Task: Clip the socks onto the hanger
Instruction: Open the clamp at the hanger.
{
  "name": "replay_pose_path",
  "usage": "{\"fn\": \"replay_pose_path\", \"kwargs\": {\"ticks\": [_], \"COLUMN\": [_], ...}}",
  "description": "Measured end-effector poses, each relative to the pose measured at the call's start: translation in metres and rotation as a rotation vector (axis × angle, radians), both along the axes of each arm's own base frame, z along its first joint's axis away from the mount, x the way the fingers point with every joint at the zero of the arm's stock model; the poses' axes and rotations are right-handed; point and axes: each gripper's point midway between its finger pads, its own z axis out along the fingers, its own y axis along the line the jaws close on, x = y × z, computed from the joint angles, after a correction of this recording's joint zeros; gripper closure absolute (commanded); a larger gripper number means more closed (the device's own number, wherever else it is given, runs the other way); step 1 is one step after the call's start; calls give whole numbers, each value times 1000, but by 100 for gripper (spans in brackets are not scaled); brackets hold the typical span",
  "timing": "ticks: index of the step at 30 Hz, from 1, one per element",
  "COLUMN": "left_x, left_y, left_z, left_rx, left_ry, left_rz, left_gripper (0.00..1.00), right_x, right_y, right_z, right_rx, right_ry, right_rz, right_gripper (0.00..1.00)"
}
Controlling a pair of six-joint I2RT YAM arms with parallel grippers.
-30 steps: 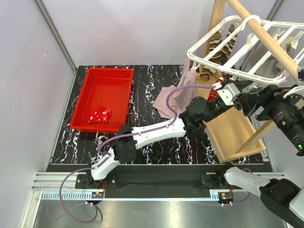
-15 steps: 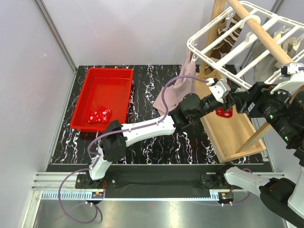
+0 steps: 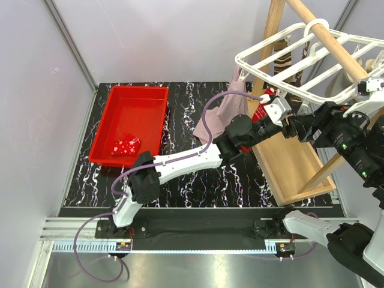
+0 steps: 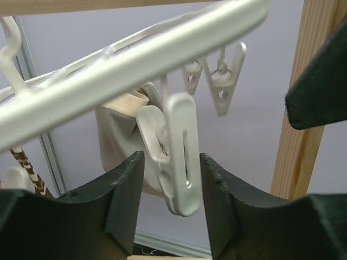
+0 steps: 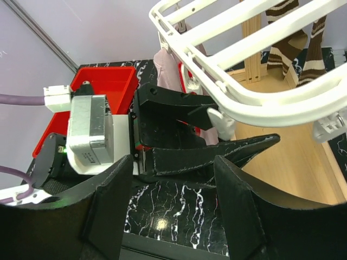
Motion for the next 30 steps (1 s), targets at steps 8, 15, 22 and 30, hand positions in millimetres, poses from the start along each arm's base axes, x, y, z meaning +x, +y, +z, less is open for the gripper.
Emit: {"fn": "replay_pose_path", "kwargs": {"ticks": [8,15,22,30], "left_x": [2,-2,-13,-16], "left_y": [-10,-14,-8,38], "left_z": [1,-1,-24,-13], "left_rx": [-11,-3,73,92], "left_ry": [15,29,86,179], "left_rz": [-15,-50,-149,-294], "left_gripper": [96,100,100,100], "right_x": [-4,-3,6,18], "right_y": [1,-3,-16,-15], "right_z": [2,-2,-15,-17], "right_rx": [9,-4,-66,-102], "right_ry": [-7,-1,21,23], "right_rz": [16,-6,-83,-103], "right_gripper": [33,33,36,36]}}
